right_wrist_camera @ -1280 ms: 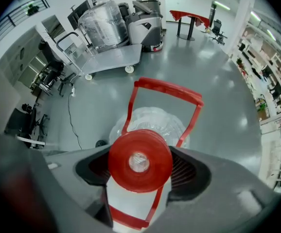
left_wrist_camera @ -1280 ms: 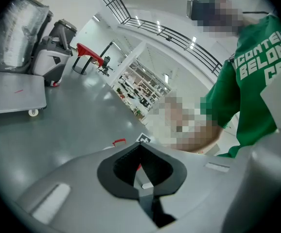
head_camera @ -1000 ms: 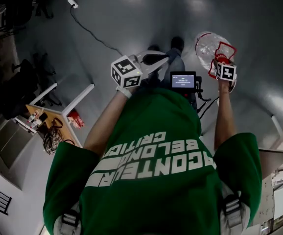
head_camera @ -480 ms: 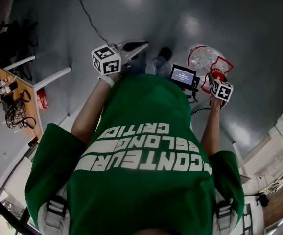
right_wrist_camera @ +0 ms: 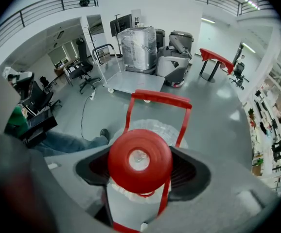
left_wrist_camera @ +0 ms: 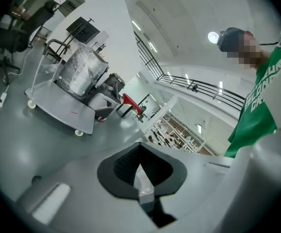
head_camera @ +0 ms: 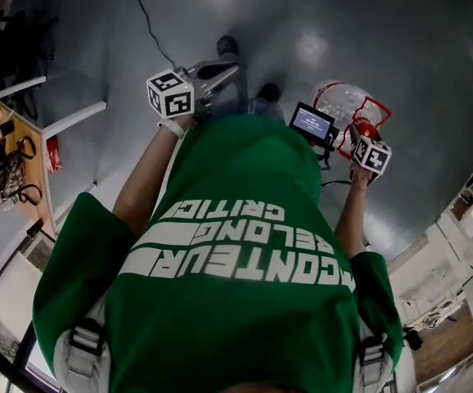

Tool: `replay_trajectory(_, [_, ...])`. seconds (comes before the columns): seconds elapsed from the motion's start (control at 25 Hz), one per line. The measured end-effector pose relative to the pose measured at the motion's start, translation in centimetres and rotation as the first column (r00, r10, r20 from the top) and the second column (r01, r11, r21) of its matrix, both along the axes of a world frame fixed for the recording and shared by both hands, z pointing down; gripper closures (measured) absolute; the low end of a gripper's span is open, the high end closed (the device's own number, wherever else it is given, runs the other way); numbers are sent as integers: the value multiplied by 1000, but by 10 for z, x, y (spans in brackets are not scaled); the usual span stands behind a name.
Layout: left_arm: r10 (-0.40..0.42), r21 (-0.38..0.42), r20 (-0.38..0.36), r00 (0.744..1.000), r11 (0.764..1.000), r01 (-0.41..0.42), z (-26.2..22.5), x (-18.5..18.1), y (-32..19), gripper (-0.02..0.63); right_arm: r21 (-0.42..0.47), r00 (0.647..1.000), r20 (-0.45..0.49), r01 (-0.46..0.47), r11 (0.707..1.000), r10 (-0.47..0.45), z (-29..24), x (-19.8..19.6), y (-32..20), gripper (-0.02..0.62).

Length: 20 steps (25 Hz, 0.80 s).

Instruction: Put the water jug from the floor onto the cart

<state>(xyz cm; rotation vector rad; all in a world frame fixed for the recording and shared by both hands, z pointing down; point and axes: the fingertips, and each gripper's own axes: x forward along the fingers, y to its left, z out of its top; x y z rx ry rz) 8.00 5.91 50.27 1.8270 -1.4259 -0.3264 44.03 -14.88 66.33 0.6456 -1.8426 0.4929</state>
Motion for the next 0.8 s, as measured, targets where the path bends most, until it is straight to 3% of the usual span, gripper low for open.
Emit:
replay_trajectory(0.48, [32,-3,-7,999,999,-32,-2,-69,-16,597,14,999,2,-49,999,49,-26,-65,-31,288])
replay_trajectory(0.8, [-41,-18,-13,999,999,41,7,-129,-30,597,13,1000,-1,-17,1000,17,-40,-119,-61,288])
